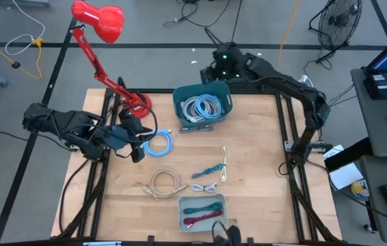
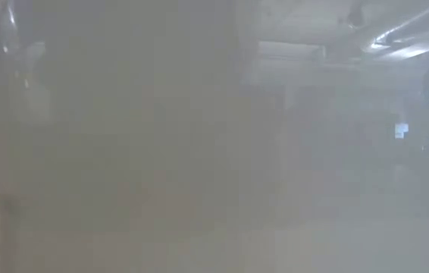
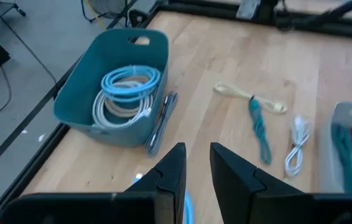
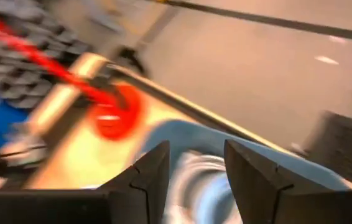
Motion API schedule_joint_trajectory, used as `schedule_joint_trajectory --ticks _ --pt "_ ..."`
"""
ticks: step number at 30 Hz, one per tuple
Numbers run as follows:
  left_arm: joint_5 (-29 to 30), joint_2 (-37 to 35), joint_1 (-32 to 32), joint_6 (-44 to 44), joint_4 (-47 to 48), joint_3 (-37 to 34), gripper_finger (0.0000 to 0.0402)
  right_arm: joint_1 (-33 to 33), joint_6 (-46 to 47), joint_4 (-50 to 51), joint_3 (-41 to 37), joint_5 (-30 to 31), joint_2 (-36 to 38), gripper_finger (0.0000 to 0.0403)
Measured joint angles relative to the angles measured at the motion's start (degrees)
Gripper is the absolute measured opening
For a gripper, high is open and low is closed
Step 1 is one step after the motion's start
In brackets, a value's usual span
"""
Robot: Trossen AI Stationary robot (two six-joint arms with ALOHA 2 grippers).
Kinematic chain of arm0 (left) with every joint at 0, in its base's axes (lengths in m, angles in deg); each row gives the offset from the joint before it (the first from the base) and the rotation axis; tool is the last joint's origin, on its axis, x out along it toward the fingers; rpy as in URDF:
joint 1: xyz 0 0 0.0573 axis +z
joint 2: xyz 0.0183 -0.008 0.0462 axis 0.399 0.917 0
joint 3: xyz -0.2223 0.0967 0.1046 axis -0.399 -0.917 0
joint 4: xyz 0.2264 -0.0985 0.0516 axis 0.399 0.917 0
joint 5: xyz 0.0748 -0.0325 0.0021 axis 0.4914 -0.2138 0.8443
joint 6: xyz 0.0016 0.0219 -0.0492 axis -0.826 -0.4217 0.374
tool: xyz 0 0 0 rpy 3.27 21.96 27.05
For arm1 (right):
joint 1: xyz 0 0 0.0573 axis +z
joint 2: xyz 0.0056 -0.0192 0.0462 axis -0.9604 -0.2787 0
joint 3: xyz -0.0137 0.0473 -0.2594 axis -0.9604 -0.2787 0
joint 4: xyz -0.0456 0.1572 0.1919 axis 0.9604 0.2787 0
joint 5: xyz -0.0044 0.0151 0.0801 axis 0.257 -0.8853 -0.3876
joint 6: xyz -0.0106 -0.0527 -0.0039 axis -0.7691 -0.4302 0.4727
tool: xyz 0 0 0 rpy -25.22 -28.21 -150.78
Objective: Pick & Place USB Port
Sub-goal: Put the blue charger cable into the gray bin
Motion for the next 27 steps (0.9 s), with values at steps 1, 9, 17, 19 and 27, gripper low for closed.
schedule_joint_trajectory --ticks 1,9,17,19,27 --pt "-0.1 0.0 0.0 0.0 -0.9 0.0 0.0076 0.6 -0.1 -1.4 0.0 -1.6 0.9 0.0142" --pt "-0.8 0.0 0.1 1.6 -5.6 0.0 0.0076 7.8 -5.1 -3.6 0.0 -17.1 6.9 0.0141" --pt "-1.8 0.8 0.4 8.6 -12.4 0.0 0.0076 19.7 -12.2 10.9 0.0 -22.1 10.6 0.0141" --pt "-3.4 1.7 0.5 9.4 -14.5 0.0 0.0076 23.1 -14.1 15.1 -0.5 -21.8 11.3 0.0141" --pt "-7.0 8.8 0.5 12.4 -18.4 0.0 0.0076 34.3 -15.8 16.1 -12.3 -14.1 15.1 0.0141"
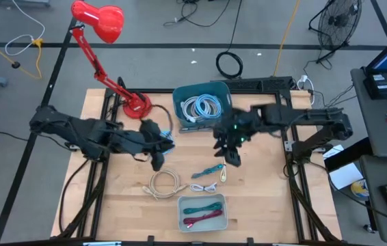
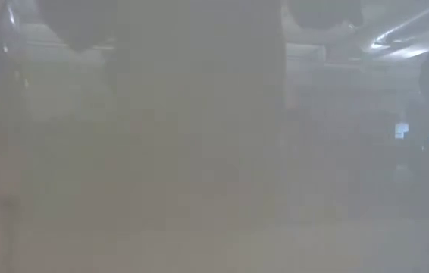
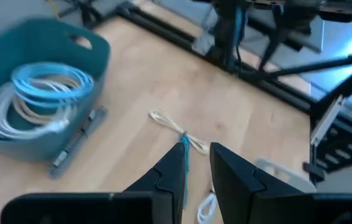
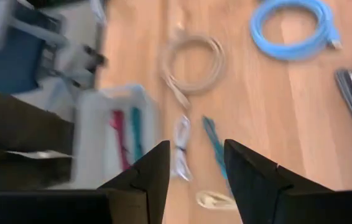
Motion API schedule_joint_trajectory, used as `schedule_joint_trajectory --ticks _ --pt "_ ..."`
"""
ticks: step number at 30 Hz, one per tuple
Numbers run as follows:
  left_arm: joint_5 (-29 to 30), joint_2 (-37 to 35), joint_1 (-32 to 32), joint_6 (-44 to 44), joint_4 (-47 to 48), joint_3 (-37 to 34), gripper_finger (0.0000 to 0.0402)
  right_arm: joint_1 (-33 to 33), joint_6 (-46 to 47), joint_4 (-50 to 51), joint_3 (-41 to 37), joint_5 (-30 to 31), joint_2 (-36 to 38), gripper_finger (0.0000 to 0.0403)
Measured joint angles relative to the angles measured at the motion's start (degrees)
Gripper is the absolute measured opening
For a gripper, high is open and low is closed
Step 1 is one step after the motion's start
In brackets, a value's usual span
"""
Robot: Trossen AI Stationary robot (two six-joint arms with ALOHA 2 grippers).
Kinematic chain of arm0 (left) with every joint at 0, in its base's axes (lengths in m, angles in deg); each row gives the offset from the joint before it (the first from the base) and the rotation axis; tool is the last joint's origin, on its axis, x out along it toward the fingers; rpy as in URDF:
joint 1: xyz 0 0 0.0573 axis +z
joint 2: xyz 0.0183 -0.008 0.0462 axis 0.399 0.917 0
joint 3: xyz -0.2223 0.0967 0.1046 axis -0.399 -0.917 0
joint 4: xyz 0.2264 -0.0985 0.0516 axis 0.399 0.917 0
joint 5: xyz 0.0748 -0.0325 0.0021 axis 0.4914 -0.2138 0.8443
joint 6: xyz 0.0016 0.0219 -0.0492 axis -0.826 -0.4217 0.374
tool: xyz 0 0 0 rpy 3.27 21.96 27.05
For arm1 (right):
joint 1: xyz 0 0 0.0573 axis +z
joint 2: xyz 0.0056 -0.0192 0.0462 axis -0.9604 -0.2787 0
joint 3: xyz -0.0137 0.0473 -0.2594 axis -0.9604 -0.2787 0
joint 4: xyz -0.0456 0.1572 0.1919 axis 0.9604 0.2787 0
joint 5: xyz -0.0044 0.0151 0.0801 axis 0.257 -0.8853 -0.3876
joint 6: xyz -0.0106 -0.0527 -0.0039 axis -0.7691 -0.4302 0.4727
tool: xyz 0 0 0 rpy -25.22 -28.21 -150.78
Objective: Pick & Place USB Port
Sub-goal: Put the blue charger cable into the gray bin
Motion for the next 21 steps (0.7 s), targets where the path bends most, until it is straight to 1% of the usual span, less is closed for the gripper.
schedule_joint_trajectory --ticks 2,5,10,13,16,21 --pt "-2.2 2.2 0.1 0.5 -0.6 0.0 0.0076 1.3 0.8 -1.6 -4.7 2.7 0.6 0.0141" --pt "-5.6 5.0 0.4 0.5 -1.3 0.0 0.0076 2.1 0.8 -5.4 -12.1 3.5 0.9 0.0141" --pt "-6.1 7.6 0.7 2.1 -3.2 0.0 0.0076 1.8 0.4 -14.0 -23.6 6.2 0.6 0.0141" --pt "-6.0 8.0 0.7 2.9 -4.8 0.0 0.0076 1.1 -1.2 -18.9 -29.3 5.9 0.6 0.0141" --pt "-5.9 8.1 0.3 3.0 -6.0 0.0 0.0076 0.3 -3.0 -21.5 -33.6 3.0 0.7 0.0141" --pt "-5.7 8.1 0.1 3.1 -6.0 0.0 0.0076 0.6 -4.3 -28.1 -37.7 -0.5 0.7 0.0141"
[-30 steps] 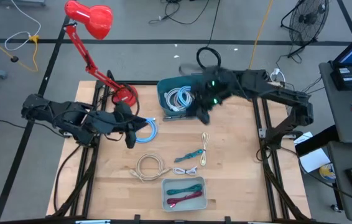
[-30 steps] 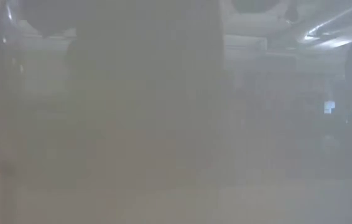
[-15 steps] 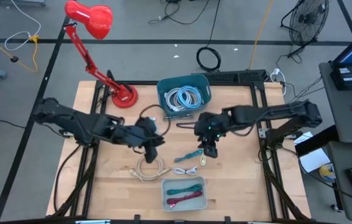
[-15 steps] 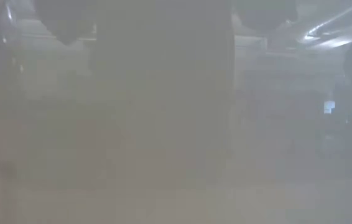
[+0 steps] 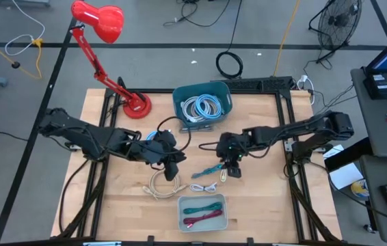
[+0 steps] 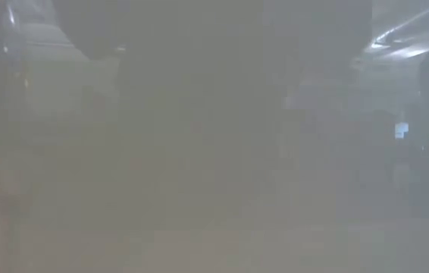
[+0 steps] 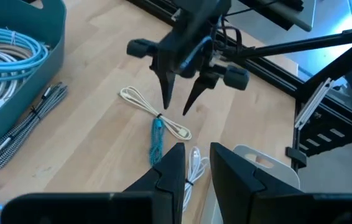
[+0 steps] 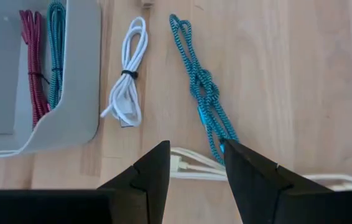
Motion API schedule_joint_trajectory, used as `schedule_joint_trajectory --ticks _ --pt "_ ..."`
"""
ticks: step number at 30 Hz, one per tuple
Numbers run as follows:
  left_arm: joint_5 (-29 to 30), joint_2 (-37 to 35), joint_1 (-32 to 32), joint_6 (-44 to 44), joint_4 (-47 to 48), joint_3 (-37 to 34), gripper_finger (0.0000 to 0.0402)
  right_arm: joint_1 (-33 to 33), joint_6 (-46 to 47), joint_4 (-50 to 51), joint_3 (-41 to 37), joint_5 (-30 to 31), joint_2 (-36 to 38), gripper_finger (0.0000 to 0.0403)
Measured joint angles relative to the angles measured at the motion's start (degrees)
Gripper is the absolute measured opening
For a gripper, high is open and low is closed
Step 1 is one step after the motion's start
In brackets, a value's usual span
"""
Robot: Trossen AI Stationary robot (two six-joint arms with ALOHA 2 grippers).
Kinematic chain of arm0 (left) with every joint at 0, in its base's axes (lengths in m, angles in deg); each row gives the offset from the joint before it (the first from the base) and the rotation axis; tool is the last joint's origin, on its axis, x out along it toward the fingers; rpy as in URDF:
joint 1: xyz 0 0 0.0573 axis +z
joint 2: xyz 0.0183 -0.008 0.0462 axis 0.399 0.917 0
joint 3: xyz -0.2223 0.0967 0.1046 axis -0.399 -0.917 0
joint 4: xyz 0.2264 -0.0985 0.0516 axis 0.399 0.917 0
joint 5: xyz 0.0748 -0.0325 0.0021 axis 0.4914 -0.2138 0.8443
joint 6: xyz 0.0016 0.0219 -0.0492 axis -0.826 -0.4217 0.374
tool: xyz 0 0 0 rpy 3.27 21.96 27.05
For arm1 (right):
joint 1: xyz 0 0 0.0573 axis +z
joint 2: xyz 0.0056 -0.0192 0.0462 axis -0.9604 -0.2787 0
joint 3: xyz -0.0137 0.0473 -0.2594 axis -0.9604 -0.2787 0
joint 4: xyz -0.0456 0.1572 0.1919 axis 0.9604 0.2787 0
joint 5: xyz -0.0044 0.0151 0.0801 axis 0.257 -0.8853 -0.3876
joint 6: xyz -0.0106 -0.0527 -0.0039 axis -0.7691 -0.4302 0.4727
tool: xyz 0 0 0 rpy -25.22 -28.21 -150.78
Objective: Pick & Place USB Port
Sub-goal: Put the blue charger cable into the gray bin
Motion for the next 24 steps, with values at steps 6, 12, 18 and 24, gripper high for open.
schedule_joint_trajectory --ticks 6,12,18,24 --pt "1.1 0.0 0.3 0.1 -0.4 0.0 0.0076 0.9 -2.2 -5.4 -0.2 0.8 -2.0 0.0141" --pt "1.3 0.0 0.9 0.1 -2.4 0.0 0.0076 1.2 -5.0 -4.3 3.8 1.8 -9.1 0.0141" --pt "1.2 0.0 0.9 1.2 -3.1 0.0 0.0076 2.1 -9.5 -1.0 10.0 1.9 -17.2 0.0141" --pt "0.8 0.0 -0.3 2.8 -2.9 0.0 0.0076 2.9 -13.5 1.7 11.8 3.2 -21.6 0.0141"
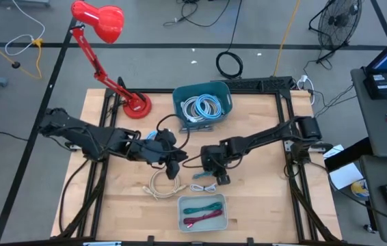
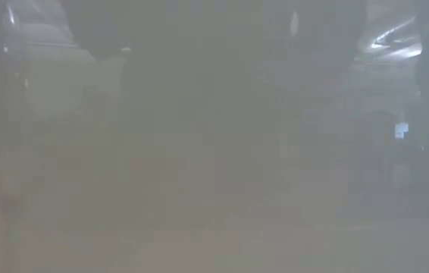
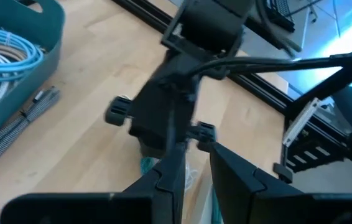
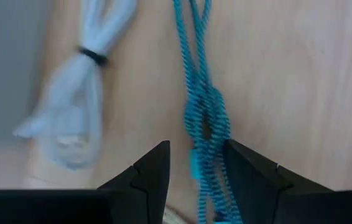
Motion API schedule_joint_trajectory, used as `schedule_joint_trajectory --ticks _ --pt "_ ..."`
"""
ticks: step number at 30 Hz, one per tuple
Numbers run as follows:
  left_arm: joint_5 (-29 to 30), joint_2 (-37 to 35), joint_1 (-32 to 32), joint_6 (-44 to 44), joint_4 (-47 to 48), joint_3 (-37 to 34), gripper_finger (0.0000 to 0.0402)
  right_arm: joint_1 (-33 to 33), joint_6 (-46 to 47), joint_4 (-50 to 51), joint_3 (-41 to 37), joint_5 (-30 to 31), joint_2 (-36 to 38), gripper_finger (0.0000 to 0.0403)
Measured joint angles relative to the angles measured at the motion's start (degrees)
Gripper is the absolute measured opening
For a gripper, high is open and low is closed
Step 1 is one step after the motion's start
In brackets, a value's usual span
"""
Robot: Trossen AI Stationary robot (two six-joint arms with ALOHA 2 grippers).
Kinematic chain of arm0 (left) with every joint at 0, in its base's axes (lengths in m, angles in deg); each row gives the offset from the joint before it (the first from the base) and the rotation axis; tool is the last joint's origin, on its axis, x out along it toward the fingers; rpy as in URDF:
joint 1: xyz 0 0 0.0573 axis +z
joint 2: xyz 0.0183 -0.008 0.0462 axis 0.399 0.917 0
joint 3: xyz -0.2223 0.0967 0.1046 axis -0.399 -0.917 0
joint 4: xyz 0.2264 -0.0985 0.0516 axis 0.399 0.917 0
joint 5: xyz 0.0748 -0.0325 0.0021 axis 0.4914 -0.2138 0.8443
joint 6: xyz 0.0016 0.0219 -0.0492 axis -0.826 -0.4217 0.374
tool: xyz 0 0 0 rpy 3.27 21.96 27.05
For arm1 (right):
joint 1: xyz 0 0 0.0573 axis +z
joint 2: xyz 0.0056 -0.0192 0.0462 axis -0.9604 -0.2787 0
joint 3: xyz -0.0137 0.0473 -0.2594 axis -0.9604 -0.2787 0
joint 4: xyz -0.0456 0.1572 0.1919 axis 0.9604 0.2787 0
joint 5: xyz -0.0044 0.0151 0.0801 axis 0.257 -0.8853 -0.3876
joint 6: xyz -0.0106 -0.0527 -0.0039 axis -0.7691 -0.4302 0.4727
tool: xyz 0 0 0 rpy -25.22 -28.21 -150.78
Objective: Pick & Place USB Port
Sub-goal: Put the blue charger cable into the gray bin
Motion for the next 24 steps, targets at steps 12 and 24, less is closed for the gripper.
schedule_joint_trajectory --ticks 12,24 --pt "0.5 0.0 -1.5 1.1 0.5 0.0 0.0076 0.3 2.7 -0.7 -1.1 8.1 -0.6 0.0122" --pt "1.3 0.0 -1.3 0.6 0.7 0.0 0.0076 -0.4 19.2 -1.7 -1.2 9.0 9.0 0.0008"
